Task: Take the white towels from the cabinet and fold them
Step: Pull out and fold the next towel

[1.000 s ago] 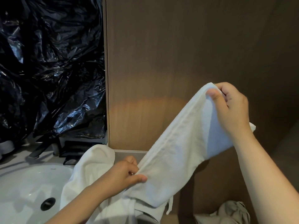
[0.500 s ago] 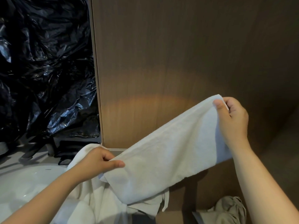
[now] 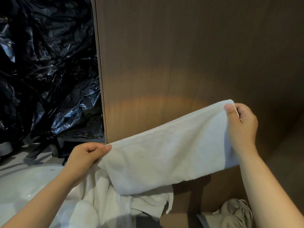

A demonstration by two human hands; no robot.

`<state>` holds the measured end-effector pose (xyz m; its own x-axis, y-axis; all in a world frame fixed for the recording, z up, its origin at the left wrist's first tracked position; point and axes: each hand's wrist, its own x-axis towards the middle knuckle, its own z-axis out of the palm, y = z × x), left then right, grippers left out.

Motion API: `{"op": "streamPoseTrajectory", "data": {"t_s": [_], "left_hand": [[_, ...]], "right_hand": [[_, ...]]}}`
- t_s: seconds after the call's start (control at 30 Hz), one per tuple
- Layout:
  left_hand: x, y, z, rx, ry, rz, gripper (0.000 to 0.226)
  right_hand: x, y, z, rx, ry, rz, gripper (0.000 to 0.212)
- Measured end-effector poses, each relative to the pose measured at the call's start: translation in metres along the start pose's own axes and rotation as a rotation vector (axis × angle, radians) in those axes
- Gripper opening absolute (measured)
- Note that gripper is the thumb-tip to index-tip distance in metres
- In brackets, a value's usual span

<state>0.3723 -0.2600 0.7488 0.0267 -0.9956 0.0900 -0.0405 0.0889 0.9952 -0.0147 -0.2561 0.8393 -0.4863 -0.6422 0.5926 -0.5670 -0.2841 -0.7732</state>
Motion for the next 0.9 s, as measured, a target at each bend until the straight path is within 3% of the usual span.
{"op": "streamPoseTrajectory", "data": {"t_s": [0.13, 0.23, 0.3, 0.43, 0.57, 0.77, 0.9], "left_hand": [[-0.004, 0.026, -0.011, -0.100, 0.003, -0.011, 0.026], [-0.010, 0.024, -0.018, 0.120, -0.055, 0.038, 0.006], [-0.015, -0.002, -0.013, 0.383, -0.142, 0.010, 0.011], [-0.018, -0.068, 0.002, 0.573, -0.233, -0.023, 0.015], [-0.011, -0.086, 0.016, 0.695, -0.275, 0.076, 0.012], [0.011, -0.070, 0.029, 0.640, -0.274, 0.209, 0.012], [0.019, -0.049, 0.031, 0.581, -0.273, 0.270, 0.012]], "right_hand": [[-0.013, 0.008, 0.003, 0.020, 0.004, 0.072, 0.028], [-0.023, 0.010, 0.006, 0.045, -0.013, 0.105, 0.029], [-0.028, 0.004, 0.007, 0.048, -0.064, 0.078, 0.025], [-0.031, -0.022, 0.014, -0.008, -0.206, -0.058, 0.012], [-0.024, -0.056, 0.025, -0.029, -0.277, -0.237, 0.010], [-0.005, -0.112, 0.023, -0.009, -0.303, -0.515, 0.009], [0.007, -0.135, 0.014, -0.018, -0.263, -0.566, 0.008]]}}
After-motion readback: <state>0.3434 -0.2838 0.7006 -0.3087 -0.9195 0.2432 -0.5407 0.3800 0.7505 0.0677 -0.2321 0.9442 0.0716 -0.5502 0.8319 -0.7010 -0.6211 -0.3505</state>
